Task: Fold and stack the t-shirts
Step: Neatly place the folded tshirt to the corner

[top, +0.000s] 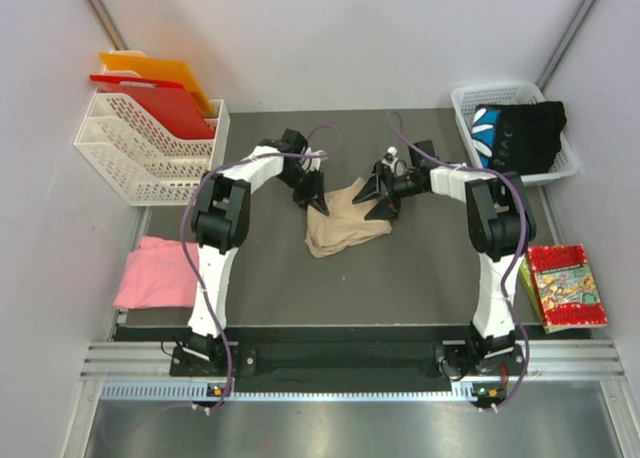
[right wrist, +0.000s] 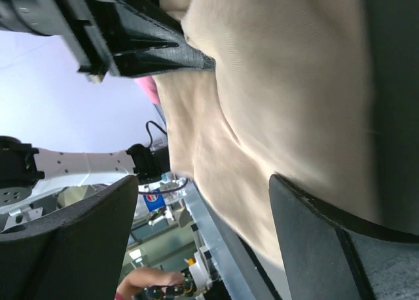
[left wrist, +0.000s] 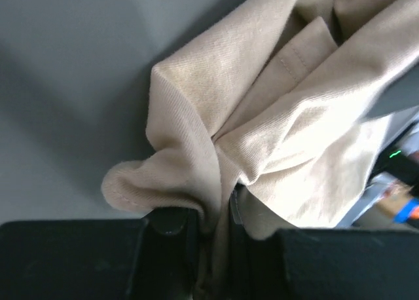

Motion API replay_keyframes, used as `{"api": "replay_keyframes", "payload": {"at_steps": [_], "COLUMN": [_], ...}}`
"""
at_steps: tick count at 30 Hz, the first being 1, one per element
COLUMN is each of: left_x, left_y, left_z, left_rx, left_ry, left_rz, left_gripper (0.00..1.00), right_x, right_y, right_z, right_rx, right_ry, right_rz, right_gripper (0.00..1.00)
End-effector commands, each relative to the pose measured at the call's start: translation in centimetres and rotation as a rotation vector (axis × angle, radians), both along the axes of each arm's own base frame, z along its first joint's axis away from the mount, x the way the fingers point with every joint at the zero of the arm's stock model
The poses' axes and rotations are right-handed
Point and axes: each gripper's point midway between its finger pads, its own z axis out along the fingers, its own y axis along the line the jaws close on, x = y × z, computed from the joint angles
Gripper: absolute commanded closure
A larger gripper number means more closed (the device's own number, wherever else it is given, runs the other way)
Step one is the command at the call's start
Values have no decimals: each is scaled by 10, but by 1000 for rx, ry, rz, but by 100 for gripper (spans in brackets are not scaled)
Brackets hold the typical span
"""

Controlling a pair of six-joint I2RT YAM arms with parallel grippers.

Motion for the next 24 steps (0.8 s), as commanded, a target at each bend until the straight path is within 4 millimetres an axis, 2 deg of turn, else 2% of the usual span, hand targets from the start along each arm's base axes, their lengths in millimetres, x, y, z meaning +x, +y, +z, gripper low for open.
{"api": "replay_keyframes", "payload": {"at_steps": [1,2,5,7,9,11,18,21,24], "left_x": [-35,-42,-77,-101,-111,-110,-103,-97,-103], "left_y": [89,101,133,155,166,178,208,219,235], "left_z": [11,23,36,42,49,62,100,104,102], "left_rx": [248,274,306,364,412,479,651,733,827], "left_ry": [31,7,72,103,106,86,-8,-27,-6], "left_rz": [-177,-232,-284,-336,-366,-381,-380,-377,-405], "left_gripper": [100,100,100,100,100,100,100,100,100], "right_x": [27,34,42,44,43,40,37,36,34], "right_y": [-20,-30,-50,-56,-61,-60,-60,-59,-59], "right_z": [63,67,73,74,72,67,76,79,85], "right_rx": [21,22,13,10,17,22,43,47,53], "right_ry": [-169,-175,-190,-196,-192,-177,-206,-209,-221], "right_rz": [-66,-94,-146,-165,-182,-187,-192,-193,-192], "right_gripper": [19,19,18,18,18,18,18,18,18]}}
